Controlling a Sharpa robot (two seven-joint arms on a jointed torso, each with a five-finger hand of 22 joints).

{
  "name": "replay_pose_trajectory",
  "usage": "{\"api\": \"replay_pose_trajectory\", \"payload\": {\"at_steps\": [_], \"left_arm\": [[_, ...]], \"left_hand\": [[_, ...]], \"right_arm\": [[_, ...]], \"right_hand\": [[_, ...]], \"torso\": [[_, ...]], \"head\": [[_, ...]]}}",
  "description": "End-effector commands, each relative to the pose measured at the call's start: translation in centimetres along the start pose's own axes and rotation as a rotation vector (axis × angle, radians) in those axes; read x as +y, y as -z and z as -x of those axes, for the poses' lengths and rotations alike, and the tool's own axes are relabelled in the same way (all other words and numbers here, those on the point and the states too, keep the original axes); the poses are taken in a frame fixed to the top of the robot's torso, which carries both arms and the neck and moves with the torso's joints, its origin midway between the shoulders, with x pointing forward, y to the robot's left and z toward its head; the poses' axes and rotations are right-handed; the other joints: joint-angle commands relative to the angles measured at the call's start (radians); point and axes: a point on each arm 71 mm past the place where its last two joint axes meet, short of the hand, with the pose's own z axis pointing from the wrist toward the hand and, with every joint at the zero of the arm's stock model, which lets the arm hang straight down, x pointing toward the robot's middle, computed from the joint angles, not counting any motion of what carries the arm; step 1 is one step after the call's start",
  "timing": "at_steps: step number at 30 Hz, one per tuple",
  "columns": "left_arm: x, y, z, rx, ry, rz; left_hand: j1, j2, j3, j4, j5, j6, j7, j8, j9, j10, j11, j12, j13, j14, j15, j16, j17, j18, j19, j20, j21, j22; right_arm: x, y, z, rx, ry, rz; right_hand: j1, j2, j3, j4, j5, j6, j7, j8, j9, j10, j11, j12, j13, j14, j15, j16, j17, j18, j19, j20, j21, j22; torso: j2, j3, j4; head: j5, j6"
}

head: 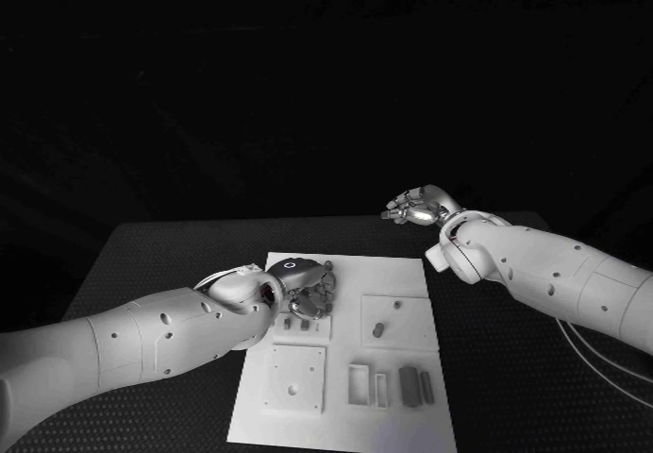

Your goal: Assemble the parts on the task board

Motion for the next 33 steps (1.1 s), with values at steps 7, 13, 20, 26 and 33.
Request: {"api": "replay_pose_trajectory", "payload": {"at_steps": [7,13,20,26,33], "left_arm": [[-0.58,-0.33,-0.39,0.019,-0.005,-0.004],[-0.42,-0.39,-0.45,0.028,-0.006,0.005],[-0.46,-0.52,-0.5,0.034,-0.007,0.015],[-0.25,-0.63,-0.48,0.033,-0.009,0.028],[-0.25,-0.81,-0.65,0.038,-0.01,0.03]], "left_hand": [[-0.002,0.026,0.005,0.016,-0.002,0.012,0.004,-0.006,-0.002,0.034,-0.008,-0.001,-0.006,0.019,-0.008,0.021,0.004,0.037,0.013,-0.013,0.012,0.02],[-0.009,0.043,0.005,0.025,-0.002,0.019,0.002,-0.006,-0.003,0.044,-0.011,-0.004,-0.009,0.025,-0.011,0.031,0.006,0.036,0.018,-0.016,0.018,0.02],[-0.016,0.064,0.005,0.034,-0.001,0.023,0.001,-0.007,-0.004,0.05,-0.012,-0.008,-0.013,0.025,-0.012,0.035,0.005,0.036,0.018,-0.018,0.022,0.019],[-0.016,0.07,0.006,0.034,0.0,0.023,0.001,-0.008,-0.005,0.05,-0.012,-0.01,-0.015,0.025,-0.012,0.036,0.005,0.036,0.018,-0.019,0.022,0.019],[-0.016,0.072,0.006,0.033,0.001,0.023,0.001,-0.009,-0.005,0.05,-0.012,-0.012,-0.016,0.027,-0.012,0.038,0.005,0.037,0.019,-0.019,0.024,0.019]], "right_arm": [[0.28,-0.03,-0.34,0.017,0.002,0.017],[0.27,-0.04,-0.34,0.016,0.002,0.017],[0.31,-0.06,-0.39,0.018,0.002,0.018],[0.31,-0.05,-0.41,0.019,0.002,0.018],[0.35,-0.06,-0.45,0.02,0.001,0.019]], "right_hand": [[-0.006,0.005,-0.004,0.004,0.007,-0.007,0.003,0.004,-0.001,0.004,0.0,-0.004,-0.001,0.003,0.006,-0.006,-0.002,0.016,0.005,0.006,-0.005,-0.001],[-0.006,0.005,-0.005,0.004,0.007,-0.007,0.003,0.004,-0.001,0.005,0.0,-0.004,-0.001,0.004,0.006,-0.006,-0.002,0.016,0.005,0.006,-0.005,-0.001],[-0.006,0.006,-0.005,0.004,0.007,-0.007,0.003,0.004,-0.001,0.005,0.0,-0.004,-0.001,0.004,0.006,-0.006,-0.002,0.016,0.005,0.006,-0.006,-0.001],[-0.005,0.006,-0.005,0.004,0.007,-0.007,0.003,0.004,-0.001,0.005,0.0,-0.004,-0.001,0.004,0.006,-0.006,-0.002,0.016,0.005,0.006,-0.006,-0.001],[-0.005,0.006,-0.005,0.004,0.006,-0.007,0.003,0.005,-0.002,0.005,0.0,-0.005,-0.001,0.004,0.006,-0.006,-0.003,0.016,0.006,0.006,-0.007,-0.001]], "torso": [[-0.001,0.0009,0.001],[-0.002,0.0006,0.002],[-0.002,-0.0003,0.0028],[-0.001,-0.0009,0.0021],[0.0,-0.0016,0.0024]], "head": [[-0.001,-0.002],[-0.002,-0.002],[-0.003,-0.003],[-0.003,-0.003],[-0.004,-0.005]]}}
